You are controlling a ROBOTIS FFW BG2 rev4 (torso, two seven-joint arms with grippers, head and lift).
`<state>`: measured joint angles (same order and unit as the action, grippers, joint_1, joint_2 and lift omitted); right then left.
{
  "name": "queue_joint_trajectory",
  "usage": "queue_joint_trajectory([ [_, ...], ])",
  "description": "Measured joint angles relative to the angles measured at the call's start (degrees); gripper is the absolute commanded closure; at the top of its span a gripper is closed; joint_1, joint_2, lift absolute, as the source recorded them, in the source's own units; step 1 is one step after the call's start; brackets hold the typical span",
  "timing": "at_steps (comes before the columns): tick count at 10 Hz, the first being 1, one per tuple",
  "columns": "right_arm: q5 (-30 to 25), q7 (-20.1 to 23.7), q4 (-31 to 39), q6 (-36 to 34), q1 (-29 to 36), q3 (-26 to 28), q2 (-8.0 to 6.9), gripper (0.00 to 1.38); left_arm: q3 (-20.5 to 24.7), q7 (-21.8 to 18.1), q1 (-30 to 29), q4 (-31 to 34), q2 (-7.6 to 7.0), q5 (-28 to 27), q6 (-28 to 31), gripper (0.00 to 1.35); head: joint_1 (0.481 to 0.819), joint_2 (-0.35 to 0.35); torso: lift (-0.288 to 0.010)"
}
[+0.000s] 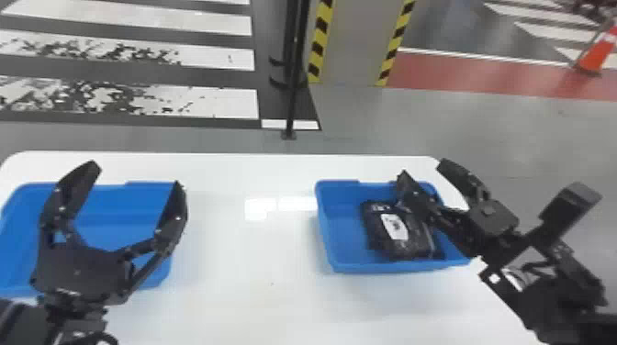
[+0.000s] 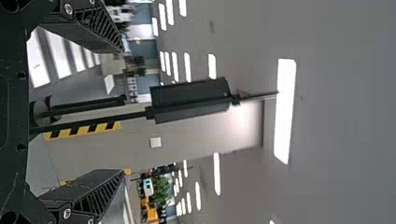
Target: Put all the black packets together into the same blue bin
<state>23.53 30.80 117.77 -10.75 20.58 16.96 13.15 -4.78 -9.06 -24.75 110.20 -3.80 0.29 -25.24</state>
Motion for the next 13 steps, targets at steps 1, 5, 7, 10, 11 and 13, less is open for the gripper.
queue_joint_trajectory([
  [1,-0.01,-2.02,3.39,0.39,3.17,-0.03,-1.05,0.16,0.48,1.06,-1.35,1.97,0.41,5.25,4.5,0.12,0.695,-0.147,-0.11],
  [5,-3.43,-11.41,15.57,0.81,13.45,-0.96,-3.96,0.16,1.5,10.67,-10.37,18.9,0.81,3.54,25.61,0.12,0.695,-0.102,-0.11],
  [7,-3.73,-13.66,18.13,1.3,17.57,-2.54,-4.84,0.16,3.04,12.94,-14.12,19.67,1.7,1.6,24.09,0.12,0.695,-0.058,-0.11],
  [10,-4.01,-13.76,19.0,0.96,19.75,-2.78,-5.15,0.16,4.64,13.02,-15.24,18.92,2.42,-1.52,18.41,0.12,0.695,-0.03,-0.11],
  [11,-4.13,-13.75,18.99,0.54,19.87,-2.88,-5.15,0.16,4.64,13.02,-14.99,17.6,2.38,-1.65,16.64,0.12,0.695,-0.029,-0.11],
  [13,-4.12,-13.75,18.85,0.12,19.88,-2.91,-5.15,0.16,4.73,13.02,-14.74,16.31,2.46,-1.33,15.15,0.12,0.695,-0.027,-0.11],
])
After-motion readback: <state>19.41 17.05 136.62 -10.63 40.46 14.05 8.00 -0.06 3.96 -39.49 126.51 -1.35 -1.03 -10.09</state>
